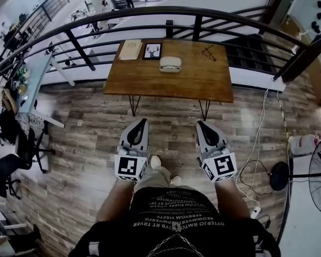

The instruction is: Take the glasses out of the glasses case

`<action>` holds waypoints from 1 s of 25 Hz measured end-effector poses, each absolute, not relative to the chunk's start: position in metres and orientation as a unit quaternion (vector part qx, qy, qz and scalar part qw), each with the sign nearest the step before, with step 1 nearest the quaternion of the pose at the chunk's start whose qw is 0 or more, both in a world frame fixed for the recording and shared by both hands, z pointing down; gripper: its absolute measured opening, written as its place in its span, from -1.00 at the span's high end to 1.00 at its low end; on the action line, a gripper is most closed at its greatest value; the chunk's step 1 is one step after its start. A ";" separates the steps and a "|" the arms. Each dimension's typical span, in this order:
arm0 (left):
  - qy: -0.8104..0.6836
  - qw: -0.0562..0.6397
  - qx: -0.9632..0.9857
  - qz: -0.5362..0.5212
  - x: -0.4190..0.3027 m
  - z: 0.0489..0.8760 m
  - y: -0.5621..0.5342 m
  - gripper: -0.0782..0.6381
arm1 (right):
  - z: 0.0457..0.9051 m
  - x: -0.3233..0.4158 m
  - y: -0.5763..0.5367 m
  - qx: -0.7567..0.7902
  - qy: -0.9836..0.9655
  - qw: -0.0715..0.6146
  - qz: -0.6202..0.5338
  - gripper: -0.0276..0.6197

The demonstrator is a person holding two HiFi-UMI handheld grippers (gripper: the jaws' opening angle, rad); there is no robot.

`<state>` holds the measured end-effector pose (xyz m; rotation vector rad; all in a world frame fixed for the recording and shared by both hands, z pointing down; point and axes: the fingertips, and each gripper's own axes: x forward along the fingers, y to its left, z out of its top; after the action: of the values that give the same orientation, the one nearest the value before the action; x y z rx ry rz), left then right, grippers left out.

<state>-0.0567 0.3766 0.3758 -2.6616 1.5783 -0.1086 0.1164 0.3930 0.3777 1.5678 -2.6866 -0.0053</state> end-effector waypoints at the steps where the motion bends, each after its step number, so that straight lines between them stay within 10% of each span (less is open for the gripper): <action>1: 0.508 0.023 -0.860 -0.036 -0.058 0.377 0.375 0.70 | 0.378 0.115 0.391 0.505 -0.863 0.015 -0.001 0.87; 25: 0.485 0.014 -0.873 -0.049 -0.077 0.385 0.303 0.70 | 0.378 0.088 0.316 0.509 -0.861 0.021 0.004 0.87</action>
<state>-0.0769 0.3029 0.3850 -2.7180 1.5109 -0.1533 0.0880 0.3162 0.3776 1.5774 -2.6670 0.0118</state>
